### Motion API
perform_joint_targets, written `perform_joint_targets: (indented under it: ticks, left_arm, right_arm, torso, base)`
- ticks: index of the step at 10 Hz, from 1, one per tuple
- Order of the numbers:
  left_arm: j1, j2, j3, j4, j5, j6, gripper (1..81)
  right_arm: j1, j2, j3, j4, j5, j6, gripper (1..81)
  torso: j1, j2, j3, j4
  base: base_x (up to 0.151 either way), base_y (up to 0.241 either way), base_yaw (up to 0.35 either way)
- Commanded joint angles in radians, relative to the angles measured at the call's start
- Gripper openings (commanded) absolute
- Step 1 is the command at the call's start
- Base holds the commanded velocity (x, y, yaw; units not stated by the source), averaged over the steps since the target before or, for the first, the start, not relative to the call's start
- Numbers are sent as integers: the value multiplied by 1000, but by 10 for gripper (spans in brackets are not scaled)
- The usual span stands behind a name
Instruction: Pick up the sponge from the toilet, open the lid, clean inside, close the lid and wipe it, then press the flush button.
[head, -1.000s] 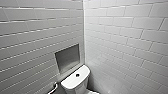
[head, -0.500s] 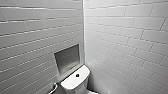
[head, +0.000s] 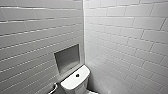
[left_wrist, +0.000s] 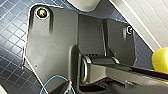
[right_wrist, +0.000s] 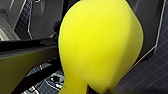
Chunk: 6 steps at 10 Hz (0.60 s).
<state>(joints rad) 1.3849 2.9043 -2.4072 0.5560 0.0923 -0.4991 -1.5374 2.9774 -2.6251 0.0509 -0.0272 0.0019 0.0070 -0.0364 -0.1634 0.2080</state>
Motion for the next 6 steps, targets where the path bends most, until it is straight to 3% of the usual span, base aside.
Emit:
perform_joint_targets:
  ticks: [1, 3, 4, 5, 6]
  left_arm:
    - [-17, -141, 149, -215, 75, -9, 811]
    - [-20, -189, 186, -231, 67, 4, 811]
    - [-42, -215, 241, -231, 79, 63, 811]
    - [-59, -254, 313, -271, 81, 187, 811]
    - [-77, -293, 376, -387, 79, 301, 811]
  right_arm:
    - [32, -10, -10, 0, -72, 1, 10]
    - [32, -9, -12, 1, -72, 1, 10]
    - [32, -7, -12, 1, -72, 3, 10]
    - [32, -6, -12, 1, -72, 1, 10]
    - [32, -6, -12, 1, -72, 0, 10]
  torso:
    - [0, 0, 0, 0]
    - [0, 0, 0, 0]
    - [0, 0, 0, 0]
    - [0, 0, 0, 0]
    - [0, 0, 0, 0]
  base:
    - [0, 0, 0]
    - [0, 0, 0]
    - [0, 0, 0]
    - [0, 0, 0]
    - [0, 0, 0]
